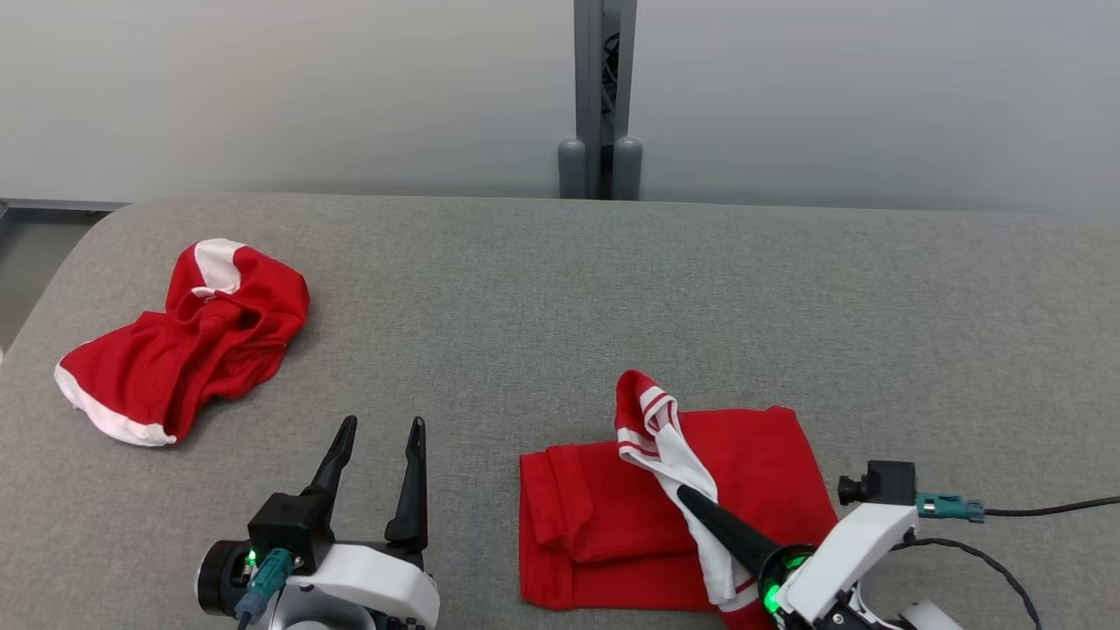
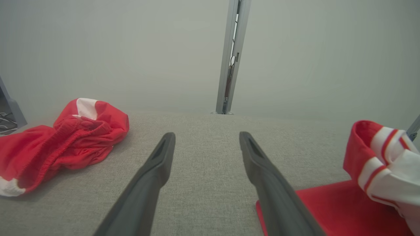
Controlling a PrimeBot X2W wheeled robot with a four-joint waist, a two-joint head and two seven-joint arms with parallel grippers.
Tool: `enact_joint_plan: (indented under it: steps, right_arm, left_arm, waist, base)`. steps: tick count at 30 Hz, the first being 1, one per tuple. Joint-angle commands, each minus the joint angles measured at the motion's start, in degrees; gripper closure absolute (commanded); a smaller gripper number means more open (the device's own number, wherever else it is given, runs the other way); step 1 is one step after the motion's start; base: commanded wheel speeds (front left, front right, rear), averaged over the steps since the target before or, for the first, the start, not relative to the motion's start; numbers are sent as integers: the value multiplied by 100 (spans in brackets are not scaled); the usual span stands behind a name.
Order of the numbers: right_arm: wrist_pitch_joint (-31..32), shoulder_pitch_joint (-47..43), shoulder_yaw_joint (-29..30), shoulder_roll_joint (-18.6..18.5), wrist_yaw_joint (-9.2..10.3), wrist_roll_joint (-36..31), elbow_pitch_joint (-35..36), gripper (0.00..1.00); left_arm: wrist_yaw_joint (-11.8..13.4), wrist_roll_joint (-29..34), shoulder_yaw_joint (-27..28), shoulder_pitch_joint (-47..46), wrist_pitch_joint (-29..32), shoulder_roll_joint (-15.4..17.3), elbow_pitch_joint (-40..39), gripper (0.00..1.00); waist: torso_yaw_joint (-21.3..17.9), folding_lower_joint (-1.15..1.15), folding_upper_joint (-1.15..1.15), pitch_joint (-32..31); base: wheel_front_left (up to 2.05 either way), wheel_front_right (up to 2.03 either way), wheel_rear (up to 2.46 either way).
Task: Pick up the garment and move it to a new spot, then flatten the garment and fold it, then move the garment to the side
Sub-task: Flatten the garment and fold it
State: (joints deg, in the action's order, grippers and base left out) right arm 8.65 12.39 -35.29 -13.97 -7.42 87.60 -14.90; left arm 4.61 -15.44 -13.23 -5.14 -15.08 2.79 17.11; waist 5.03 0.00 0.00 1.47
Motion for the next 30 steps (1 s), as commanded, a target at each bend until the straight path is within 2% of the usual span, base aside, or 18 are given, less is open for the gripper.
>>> enact_joint_plan:
  steps: [1, 7, 17, 18, 19, 30]
  right_arm:
    - [25, 33, 15, 92, -13, 71, -20, 100]
    - [-57, 143, 12, 404, -13, 59, -228, 100]
    - [-226, 262, 96, 561, -13, -87, -601, 100]
    - [-237, 285, 103, 573, -13, -107, -650, 60]
    - [-206, 306, 100, 597, -13, -86, -715, 0]
    - [104, 403, 13, 826, -13, 82, -484, 0]
  left_arm:
    - [26, -28, -1, -58, -2, 23, 4, 0]
    - [46, -65, -45, -103, -2, 24, 16, 0]
    - [100, -138, -143, -153, -2, 22, -26, 0]
    - [107, -149, -150, -153, -2, 22, -26, 0]
    - [119, -163, -155, -148, -2, 19, -34, 0]
    - [192, -218, -180, -227, -2, 22, -30, 0]
  waist:
    - [107, 0, 0, 38]
    - [427, 0, 0, 152]
    - [843, 0, 0, 345]
    - [875, 0, 0, 366]
    - [905, 0, 0, 390]
    - [1014, 0, 0, 507]
  base:
    - [0, 0, 0]
    - [0, 0, 0]
    - [0, 0, 0]
    - [0, 0, 0]
    - [0, 0, 0]
    - [0, 0, 0]
